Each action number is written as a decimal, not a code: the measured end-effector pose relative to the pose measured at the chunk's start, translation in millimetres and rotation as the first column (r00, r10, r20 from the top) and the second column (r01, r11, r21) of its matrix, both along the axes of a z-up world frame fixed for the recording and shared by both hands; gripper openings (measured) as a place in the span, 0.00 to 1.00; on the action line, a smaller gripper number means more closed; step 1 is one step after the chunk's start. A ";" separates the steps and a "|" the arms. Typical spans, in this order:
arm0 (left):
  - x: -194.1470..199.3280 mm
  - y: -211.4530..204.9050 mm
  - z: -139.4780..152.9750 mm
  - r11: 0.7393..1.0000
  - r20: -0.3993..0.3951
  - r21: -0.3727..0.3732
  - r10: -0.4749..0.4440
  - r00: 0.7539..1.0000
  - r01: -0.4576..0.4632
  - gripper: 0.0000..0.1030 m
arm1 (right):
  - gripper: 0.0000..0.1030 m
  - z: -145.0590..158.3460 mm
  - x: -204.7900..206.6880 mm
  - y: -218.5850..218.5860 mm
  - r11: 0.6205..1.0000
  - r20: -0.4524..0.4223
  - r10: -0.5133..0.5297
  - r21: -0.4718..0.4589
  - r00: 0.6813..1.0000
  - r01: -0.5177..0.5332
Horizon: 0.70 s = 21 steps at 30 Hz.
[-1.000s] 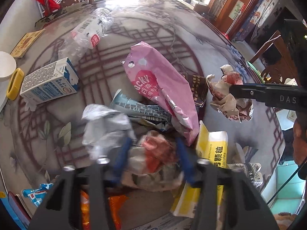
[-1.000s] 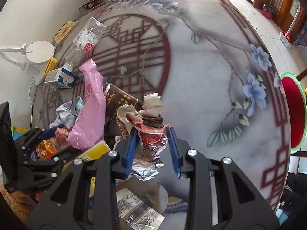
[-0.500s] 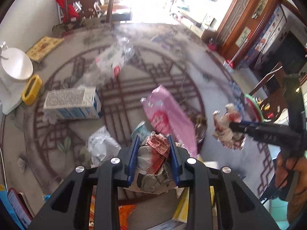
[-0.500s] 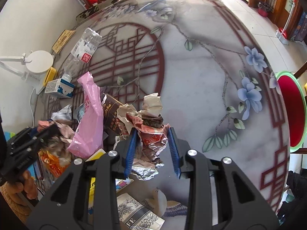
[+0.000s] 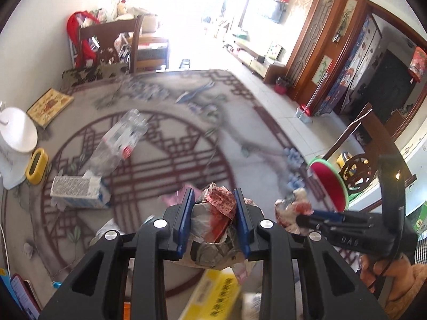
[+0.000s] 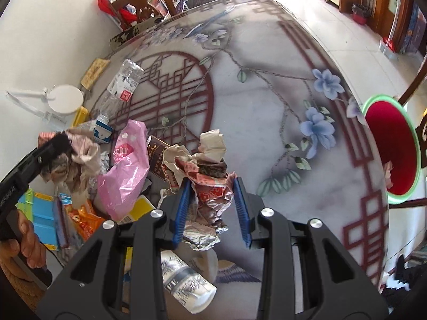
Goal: Collect trash
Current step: 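Carry both held wrappers over to the red bin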
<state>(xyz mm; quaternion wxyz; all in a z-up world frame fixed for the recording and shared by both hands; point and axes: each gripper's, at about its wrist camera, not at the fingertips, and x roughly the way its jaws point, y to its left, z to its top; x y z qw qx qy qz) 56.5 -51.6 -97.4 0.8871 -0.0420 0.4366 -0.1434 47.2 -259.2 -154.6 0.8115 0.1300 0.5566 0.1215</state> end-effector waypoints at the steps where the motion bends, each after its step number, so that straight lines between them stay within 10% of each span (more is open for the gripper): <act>1: 1.1 -9.0 3.7 1.000 0.010 0.002 -0.001 1.000 0.001 0.27 | 0.32 1.0 -1.2 -5.8 1.000 0.002 -0.005 0.007 1.000 0.005; 21: 24.1 -156.2 3.6 0.997 -0.006 0.024 -0.070 0.998 0.070 0.27 | 0.32 23.3 -8.6 -162.2 0.983 0.062 -0.160 0.095 0.985 0.154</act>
